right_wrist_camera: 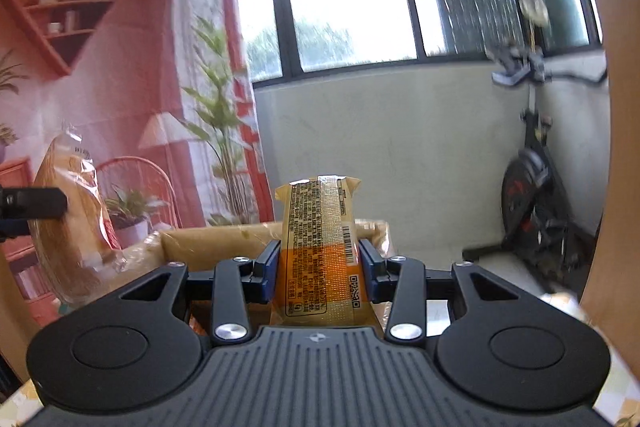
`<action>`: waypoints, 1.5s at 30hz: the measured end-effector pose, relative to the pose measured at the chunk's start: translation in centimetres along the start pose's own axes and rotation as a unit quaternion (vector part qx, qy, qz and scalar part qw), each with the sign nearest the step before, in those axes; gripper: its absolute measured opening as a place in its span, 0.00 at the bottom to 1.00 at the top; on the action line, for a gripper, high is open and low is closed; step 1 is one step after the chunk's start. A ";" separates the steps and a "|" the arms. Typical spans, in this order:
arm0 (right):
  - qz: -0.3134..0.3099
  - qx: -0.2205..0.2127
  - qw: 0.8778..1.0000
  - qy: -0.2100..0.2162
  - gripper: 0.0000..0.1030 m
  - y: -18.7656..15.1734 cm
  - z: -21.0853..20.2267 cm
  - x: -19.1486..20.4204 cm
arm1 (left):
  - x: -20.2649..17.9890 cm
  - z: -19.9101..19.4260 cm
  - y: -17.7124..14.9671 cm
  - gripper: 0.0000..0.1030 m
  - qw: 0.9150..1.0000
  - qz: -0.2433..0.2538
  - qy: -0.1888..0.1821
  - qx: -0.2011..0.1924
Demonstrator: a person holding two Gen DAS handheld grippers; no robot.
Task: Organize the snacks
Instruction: 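Drop the cake bag into the box while the right tool drops the snack bar in, then move both open tools back to the snack pile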
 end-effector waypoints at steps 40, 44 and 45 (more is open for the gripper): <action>0.043 0.016 0.999 0.003 0.57 -7.6 -8.3 0.9 | 4.5 -7.2 -5.1 0.89 0.994 0.039 0.021 0.103; 0.059 0.040 0.997 -0.004 0.57 -10.4 -8.5 0.6 | 5.1 -7.2 -8.0 0.89 0.991 0.028 0.020 0.127; 0.062 0.048 0.997 -0.007 0.57 -11.2 -8.5 0.6 | 5.3 -7.1 -8.8 0.89 0.990 0.022 0.020 0.135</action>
Point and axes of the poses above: each gripper's, at about its wrist camera, not at the fingertips, and z roughly the way its jaws point, x to its left, y to its top, the point moved 4 cm from there along z, roughly the way its jaws point, and after that the axes turned 3 degrees about z, right-handed, at the moved point
